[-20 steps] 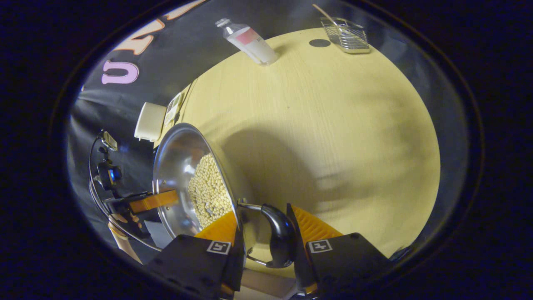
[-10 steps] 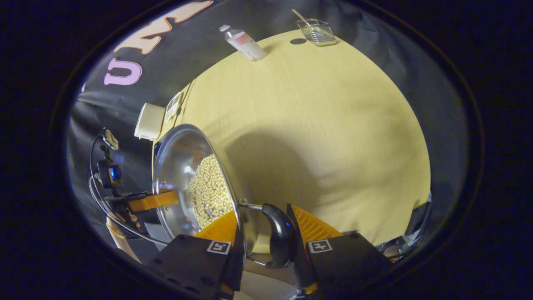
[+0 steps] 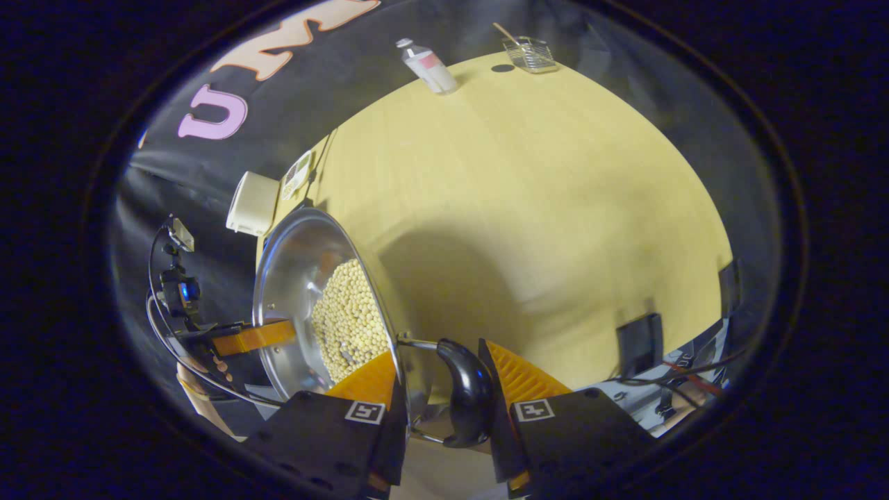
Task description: First push the handle of the pot to place it horizontally, then grasp the pot with both hands and set it on the induction cooktop.
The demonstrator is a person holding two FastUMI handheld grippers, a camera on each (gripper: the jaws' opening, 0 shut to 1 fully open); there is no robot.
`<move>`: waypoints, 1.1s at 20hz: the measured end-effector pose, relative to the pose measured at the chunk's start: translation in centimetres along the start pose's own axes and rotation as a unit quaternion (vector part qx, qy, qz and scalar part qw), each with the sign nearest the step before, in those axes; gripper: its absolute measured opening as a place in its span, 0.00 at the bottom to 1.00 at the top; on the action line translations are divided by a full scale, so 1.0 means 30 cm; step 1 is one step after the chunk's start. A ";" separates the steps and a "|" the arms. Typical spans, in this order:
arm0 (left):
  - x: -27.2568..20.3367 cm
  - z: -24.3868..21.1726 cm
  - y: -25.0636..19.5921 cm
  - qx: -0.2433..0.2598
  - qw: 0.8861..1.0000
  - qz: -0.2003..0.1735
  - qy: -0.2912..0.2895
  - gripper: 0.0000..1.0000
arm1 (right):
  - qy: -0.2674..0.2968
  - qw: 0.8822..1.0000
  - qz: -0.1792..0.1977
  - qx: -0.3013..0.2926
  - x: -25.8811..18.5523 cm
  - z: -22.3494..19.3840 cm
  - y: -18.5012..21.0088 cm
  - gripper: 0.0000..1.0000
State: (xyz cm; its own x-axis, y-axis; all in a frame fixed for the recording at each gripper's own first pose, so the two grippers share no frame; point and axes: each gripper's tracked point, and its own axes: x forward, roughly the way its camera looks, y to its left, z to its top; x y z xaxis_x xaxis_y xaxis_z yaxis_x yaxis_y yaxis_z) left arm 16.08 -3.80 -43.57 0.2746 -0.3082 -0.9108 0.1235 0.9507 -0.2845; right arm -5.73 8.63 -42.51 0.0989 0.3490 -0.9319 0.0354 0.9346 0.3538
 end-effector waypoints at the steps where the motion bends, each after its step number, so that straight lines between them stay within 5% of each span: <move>1: 0.001 0.001 -0.001 0.002 1.000 0.001 0.001 0.61 | -0.002 1.000 0.001 0.000 0.013 -0.018 0.043 0.52; 11: 0.020 0.009 -0.014 0.009 1.000 -0.004 -0.024 0.60 | -0.026 1.000 -0.006 -0.011 0.131 -0.110 0.432 0.47; 22: 0.027 -0.021 -0.029 -0.027 0.998 0.003 -0.054 0.61 | -0.022 0.998 -0.010 -0.054 0.263 -0.039 0.712 0.53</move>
State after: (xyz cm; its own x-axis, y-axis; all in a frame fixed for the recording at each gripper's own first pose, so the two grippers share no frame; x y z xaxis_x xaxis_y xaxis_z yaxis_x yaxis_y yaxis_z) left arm 15.61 -4.85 -44.26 0.3761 -0.3020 -0.8760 0.0703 0.9520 -0.2981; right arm -5.37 31.43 -42.41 0.1425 0.3285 -0.9337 -0.0690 0.9443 0.3217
